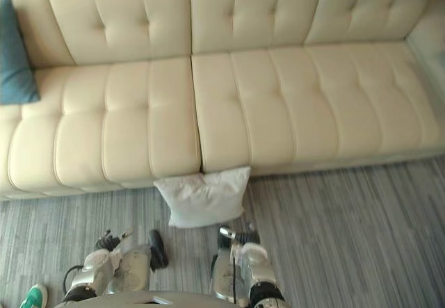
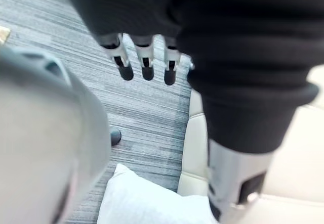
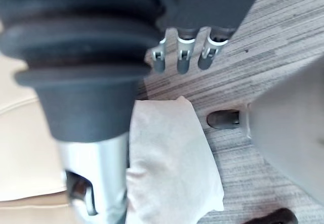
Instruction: Pick up cushions and gather them together orderly.
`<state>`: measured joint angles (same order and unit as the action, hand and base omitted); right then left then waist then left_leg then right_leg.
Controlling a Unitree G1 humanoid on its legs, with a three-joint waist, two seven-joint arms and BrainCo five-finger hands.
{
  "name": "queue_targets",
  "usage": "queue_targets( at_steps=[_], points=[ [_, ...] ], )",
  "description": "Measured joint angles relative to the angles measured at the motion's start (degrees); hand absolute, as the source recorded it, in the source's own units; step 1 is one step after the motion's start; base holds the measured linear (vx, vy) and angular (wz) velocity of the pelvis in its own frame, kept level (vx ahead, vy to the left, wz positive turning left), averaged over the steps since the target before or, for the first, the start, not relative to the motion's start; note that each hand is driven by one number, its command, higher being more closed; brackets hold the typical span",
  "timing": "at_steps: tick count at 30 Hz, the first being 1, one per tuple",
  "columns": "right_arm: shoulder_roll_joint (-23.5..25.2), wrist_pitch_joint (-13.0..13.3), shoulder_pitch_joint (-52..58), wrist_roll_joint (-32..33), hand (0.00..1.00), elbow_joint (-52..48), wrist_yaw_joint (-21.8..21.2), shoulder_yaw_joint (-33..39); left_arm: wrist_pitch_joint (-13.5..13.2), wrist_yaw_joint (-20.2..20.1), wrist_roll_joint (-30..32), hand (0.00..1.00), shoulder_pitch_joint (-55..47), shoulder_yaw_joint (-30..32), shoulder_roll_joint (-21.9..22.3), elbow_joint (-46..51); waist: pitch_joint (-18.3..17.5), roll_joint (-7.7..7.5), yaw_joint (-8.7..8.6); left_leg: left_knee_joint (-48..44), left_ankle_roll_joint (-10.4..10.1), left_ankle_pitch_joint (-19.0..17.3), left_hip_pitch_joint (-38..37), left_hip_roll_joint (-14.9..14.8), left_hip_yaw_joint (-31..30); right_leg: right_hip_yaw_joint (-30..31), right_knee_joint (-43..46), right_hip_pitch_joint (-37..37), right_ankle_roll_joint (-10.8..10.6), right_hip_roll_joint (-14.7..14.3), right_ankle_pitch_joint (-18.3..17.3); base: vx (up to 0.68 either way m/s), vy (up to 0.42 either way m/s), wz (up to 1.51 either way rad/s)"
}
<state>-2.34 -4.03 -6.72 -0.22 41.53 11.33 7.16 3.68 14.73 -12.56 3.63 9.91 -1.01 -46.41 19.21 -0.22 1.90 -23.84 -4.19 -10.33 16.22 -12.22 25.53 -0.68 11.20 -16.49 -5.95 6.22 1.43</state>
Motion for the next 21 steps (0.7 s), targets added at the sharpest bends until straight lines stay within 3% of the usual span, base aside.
queue_targets(
  at_steps=[5, 11, 21],
  points=[
    [-5.0, 0.1, -11.5, -2.4, 0.0, -5.0, 2.1, -2.4, -2.9, 2.4, -5.0, 0.0, 8.5, 0.2, -2.1, 4.4, 5.3, 0.35, -0.49, -9.0, 1.5, -2.4, 12.1, -3.7, 1.7, 2.2, 7.8, -14.1, 0.3, -1.2, -0.2, -0.15, 0.036, -0.34],
    [-11.5, 0.0, -25.7, -2.4, 0.0, -10.4, 4.3, -2.3, -4.1, 3.9, -7.7, 0.0, 18.5, 2.9, -4.9, 8.7, 11.7, 0.67, -0.52, -16.5, 3.0, -2.8, 27.7, -6.5, 0.7, 2.3, 16.2, -30.5, 0.6, -2.1, -0.4, -0.09, -0.027, -0.1],
    [-18.9, 0.2, -41.1, -2.4, 0.0, -11.6, 8.8, -1.4, -5.2, 7.1, -9.3, 0.0, 28.3, 3.8, -8.3, 16.5, 12.6, 0.86, 0.18, -25.8, 4.8, -1.9, 48.6, -7.4, -3.5, 0.9, 31.1, -52.1, 1.9, -0.5, -4.0, -0.06, -0.025, 0.16]
  ],
)
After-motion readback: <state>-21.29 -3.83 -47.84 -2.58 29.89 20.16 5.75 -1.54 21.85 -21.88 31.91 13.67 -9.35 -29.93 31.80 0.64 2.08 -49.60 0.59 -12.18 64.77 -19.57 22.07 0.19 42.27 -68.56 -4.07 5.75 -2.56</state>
